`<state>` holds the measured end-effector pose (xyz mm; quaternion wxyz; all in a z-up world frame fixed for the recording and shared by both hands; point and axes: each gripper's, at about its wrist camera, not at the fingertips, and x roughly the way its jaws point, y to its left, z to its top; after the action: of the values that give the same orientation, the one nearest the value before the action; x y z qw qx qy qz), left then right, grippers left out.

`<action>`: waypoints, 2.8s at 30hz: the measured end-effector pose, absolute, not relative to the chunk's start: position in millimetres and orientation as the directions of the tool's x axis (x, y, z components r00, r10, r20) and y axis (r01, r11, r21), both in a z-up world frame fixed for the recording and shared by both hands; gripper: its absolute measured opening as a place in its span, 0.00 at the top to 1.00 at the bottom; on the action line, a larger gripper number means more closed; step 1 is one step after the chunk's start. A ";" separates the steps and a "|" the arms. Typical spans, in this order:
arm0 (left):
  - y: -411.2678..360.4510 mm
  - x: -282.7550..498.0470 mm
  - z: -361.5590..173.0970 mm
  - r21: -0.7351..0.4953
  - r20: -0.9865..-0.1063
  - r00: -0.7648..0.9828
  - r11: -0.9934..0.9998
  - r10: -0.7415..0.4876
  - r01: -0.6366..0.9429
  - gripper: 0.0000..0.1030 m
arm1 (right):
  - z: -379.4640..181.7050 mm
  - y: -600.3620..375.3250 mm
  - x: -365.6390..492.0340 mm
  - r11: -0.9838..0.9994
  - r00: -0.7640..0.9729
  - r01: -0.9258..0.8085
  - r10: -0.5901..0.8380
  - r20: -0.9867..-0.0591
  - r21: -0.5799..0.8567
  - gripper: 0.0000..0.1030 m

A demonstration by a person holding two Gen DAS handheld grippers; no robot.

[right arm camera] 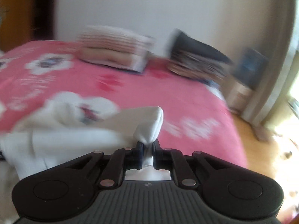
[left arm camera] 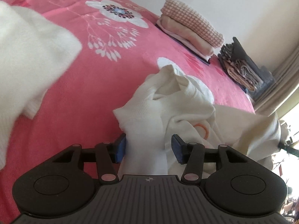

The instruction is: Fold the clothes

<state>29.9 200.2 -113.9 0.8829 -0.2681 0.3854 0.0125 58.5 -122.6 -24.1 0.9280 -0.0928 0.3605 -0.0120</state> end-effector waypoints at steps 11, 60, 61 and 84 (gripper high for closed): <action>198.4 33.2 -116.4 -0.455 -0.711 0.678 0.857 -0.187 -0.242 0.48 | -44.5 -213.1 16.7 0.992 0.631 0.113 -0.033 -0.775 0.050 0.45; 160.5 18.7 -89.5 -0.144 -0.605 0.795 0.975 0.049 -0.170 0.90 | -30.9 -3.0 120.7 0.823 0.828 -0.452 0.244 -0.504 -0.345 0.93; 155.6 14.0 -79.9 -0.140 -0.568 0.821 0.977 0.055 -0.162 0.90 | -18.6 -12.7 107.7 0.840 0.854 -0.414 0.226 -0.468 -0.350 0.93; 68.6 -89.0 146.8 0.127 -0.011 0.999 0.991 -0.042 0.044 0.91 | 151.4 -139.0 -169.3 0.968 0.993 0.019 0.012 0.121 -0.251 0.93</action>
<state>-89.0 68.6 146.8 0.9977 0.0637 0.0041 -0.0216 -169.3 -139.0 151.4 0.9901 -0.1269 -0.0607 -0.0016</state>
